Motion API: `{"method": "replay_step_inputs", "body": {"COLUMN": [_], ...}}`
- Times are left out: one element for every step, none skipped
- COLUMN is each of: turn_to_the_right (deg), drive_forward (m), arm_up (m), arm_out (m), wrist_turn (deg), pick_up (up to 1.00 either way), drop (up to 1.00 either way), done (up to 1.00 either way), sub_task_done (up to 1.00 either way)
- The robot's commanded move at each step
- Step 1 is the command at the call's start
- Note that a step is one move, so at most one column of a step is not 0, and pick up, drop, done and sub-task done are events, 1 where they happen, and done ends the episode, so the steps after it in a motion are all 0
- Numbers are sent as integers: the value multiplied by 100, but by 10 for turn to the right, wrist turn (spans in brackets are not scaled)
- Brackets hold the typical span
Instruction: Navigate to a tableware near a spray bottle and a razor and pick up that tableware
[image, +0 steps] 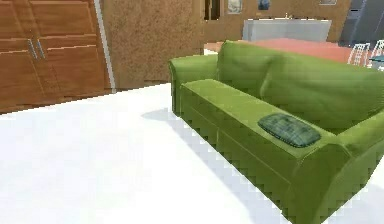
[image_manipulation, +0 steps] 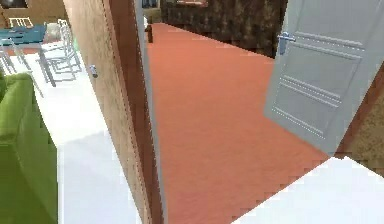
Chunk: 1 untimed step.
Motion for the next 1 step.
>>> {"method": "replay_step_inputs", "body": {"turn_to_the_right": [-150], "drive_forward": [0], "arm_up": [0], "arm_out": [0], "wrist_turn": [0], "pick_up": [0], "drop": [0], "done": [0], "sub_task_done": [0]}}
